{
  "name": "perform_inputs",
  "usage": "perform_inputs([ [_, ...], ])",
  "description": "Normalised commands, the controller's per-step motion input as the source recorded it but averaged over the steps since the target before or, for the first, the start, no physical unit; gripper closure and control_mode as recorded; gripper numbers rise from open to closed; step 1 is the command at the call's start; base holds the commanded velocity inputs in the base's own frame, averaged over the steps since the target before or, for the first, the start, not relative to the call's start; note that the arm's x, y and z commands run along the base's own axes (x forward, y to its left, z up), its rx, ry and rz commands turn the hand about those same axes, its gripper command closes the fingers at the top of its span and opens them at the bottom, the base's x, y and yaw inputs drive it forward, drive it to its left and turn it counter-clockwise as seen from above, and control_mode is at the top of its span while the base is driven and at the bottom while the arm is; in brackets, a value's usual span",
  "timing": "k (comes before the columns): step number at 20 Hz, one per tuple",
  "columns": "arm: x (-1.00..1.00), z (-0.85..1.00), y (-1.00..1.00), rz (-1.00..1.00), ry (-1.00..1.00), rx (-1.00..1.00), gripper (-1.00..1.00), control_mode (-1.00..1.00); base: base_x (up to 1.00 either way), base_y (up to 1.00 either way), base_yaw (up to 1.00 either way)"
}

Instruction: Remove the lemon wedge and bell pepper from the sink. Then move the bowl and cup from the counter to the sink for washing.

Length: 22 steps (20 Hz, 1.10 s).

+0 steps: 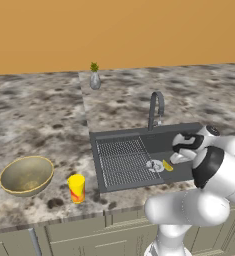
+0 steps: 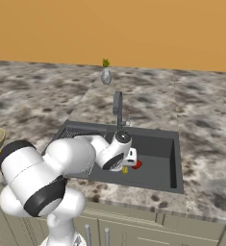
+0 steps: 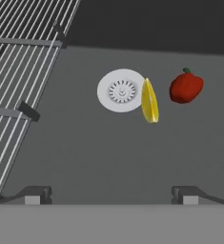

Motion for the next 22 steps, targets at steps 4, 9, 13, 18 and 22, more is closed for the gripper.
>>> perform_inputs([
  [4,0.08,-0.06,0.00,-0.10,0.00,-0.01,-1.00,-1.00,0.00,0.00,0.00],
  [9,0.09,-0.09,0.00,-0.11,0.00,0.00,-1.00,-1.00,0.00,0.00,0.00],
  [13,0.10,-0.14,0.00,-0.04,-0.06,-0.01,-1.00,-1.00,0.00,0.00,0.00],
  [18,0.07,-0.12,0.00,-0.02,0.00,0.00,-1.00,-1.00,0.00,0.00,0.00],
  [22,0.10,-0.11,-0.01,-0.01,0.02,0.00,-1.00,-1.00,0.00,0.00,0.00],
])
